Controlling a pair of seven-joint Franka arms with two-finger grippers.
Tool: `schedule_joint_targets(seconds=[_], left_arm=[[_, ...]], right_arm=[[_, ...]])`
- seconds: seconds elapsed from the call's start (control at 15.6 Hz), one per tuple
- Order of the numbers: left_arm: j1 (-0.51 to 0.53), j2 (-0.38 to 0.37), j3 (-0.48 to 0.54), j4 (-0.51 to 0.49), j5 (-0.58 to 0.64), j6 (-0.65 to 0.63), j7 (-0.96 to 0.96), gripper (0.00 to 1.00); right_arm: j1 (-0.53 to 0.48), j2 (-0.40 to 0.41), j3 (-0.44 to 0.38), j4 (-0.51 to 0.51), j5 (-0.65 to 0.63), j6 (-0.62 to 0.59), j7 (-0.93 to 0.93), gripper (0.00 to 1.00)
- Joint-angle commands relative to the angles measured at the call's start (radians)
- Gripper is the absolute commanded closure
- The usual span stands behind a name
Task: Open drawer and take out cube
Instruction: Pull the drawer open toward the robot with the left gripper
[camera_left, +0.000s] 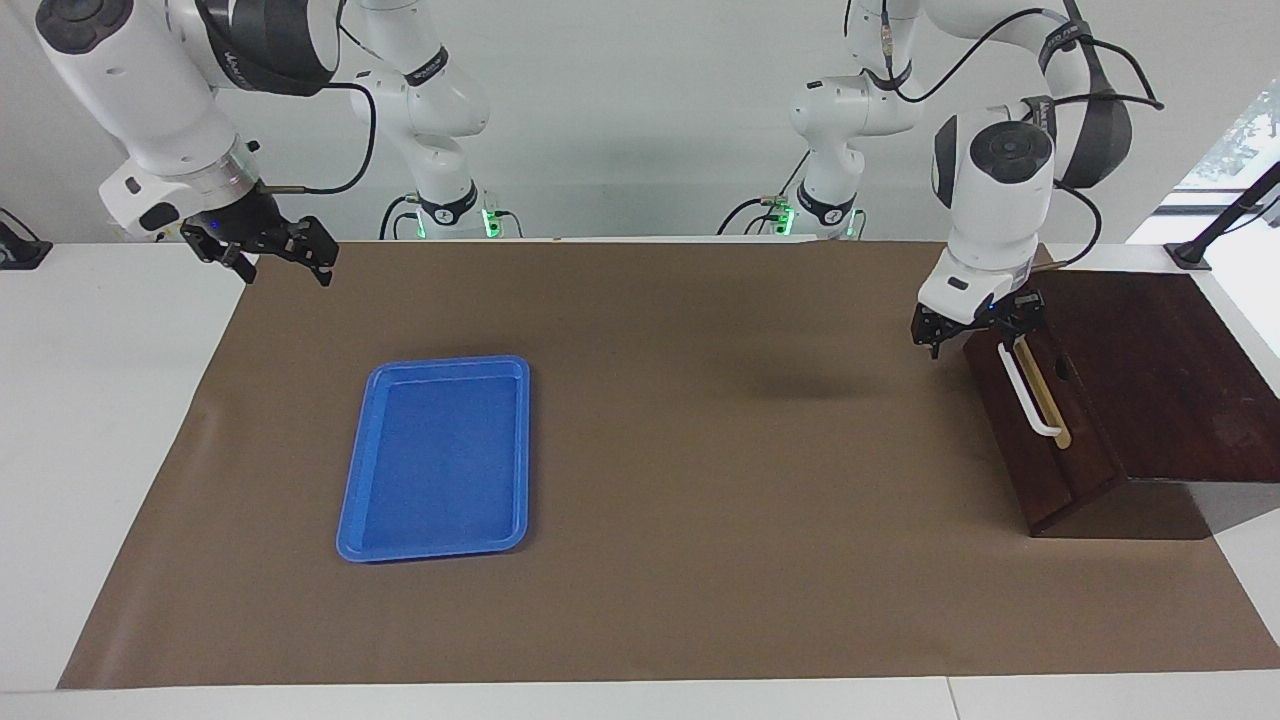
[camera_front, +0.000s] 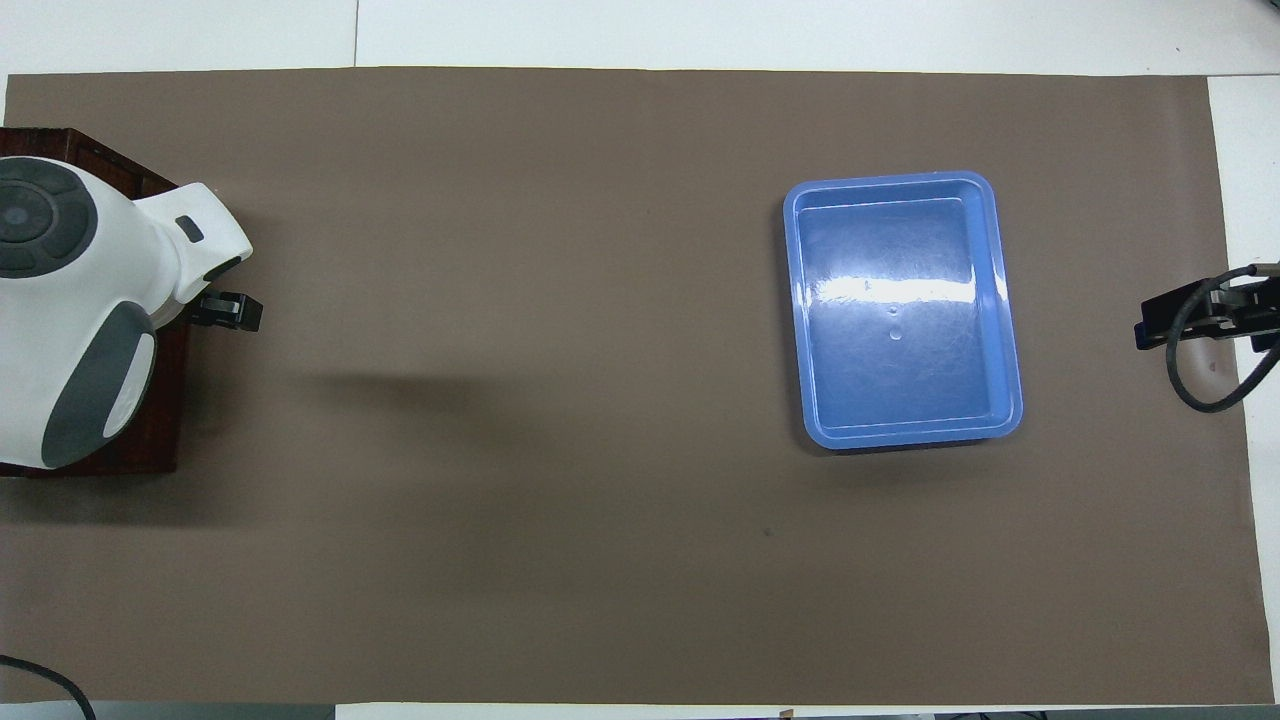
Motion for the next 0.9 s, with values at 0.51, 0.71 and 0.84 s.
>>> schedule_joint_targets(seconds=[0.51,0.71,0.84], left_arm=[[0.118,0.016,0.006,-0.159,0.048,0.281,0.043,0.00],[0.110,0.037,0.006,-0.162,0.048,0.289,0.031,0.00],[0.104,0.043,0.006,-0.162,0.048,0.303,0.020,0.00]], right_arm=[[-0.006,-0.003,0.008,0.001,0.002,0.005,0.009,0.00],[-0.006,-0.003,0.008,0.001,0.002,0.007,0.009,0.00],[-0.006,-0.002,0.008,0.001,0.002,0.007,0.009,0.00]])
